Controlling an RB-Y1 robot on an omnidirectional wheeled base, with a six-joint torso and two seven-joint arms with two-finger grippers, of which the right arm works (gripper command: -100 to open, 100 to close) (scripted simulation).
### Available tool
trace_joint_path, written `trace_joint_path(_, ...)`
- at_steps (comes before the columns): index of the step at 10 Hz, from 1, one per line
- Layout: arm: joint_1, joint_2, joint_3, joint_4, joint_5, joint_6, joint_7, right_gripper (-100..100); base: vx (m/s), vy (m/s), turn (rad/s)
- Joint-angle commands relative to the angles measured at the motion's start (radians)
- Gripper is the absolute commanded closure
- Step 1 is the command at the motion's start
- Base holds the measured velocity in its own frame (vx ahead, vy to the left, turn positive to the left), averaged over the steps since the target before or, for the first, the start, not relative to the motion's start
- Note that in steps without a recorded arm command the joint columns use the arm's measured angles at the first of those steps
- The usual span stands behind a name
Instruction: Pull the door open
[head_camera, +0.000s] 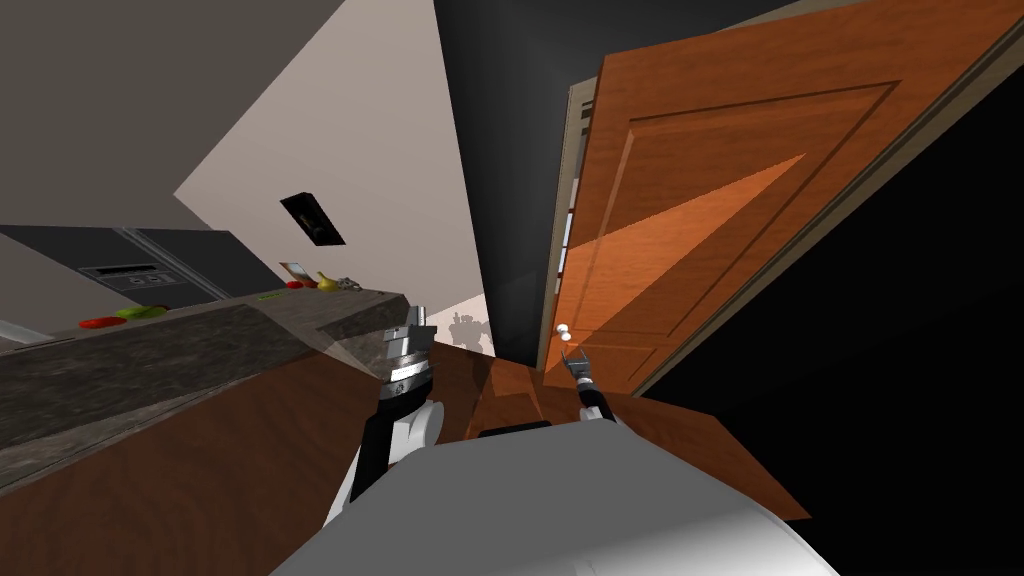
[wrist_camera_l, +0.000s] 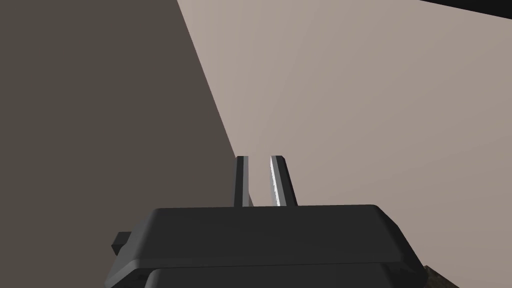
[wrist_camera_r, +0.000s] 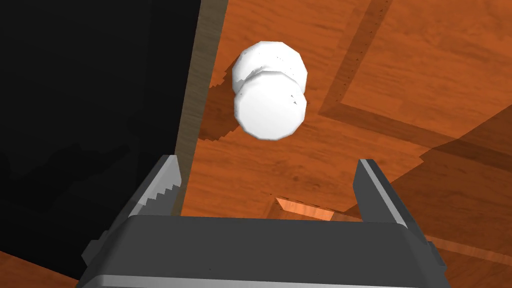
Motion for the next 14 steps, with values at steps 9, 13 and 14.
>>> trace_joint_path(9, 0.009, -0.002, 0.045, -0.026, -0.079, 0.009, -0.225, -100, -0.045, -0.014, 0.021)
trace_joint_path(13, 0.019, -0.031, 0.029, -0.003, -0.09, -0.011, -0.25, -100, 0.124, 0.013, 0.083)
trace_joint_path(14, 0.023, -0.043, 0.024, 0.007, -0.096, -0.019, -0.264, -100, 0.193, -0.036, 0.158)
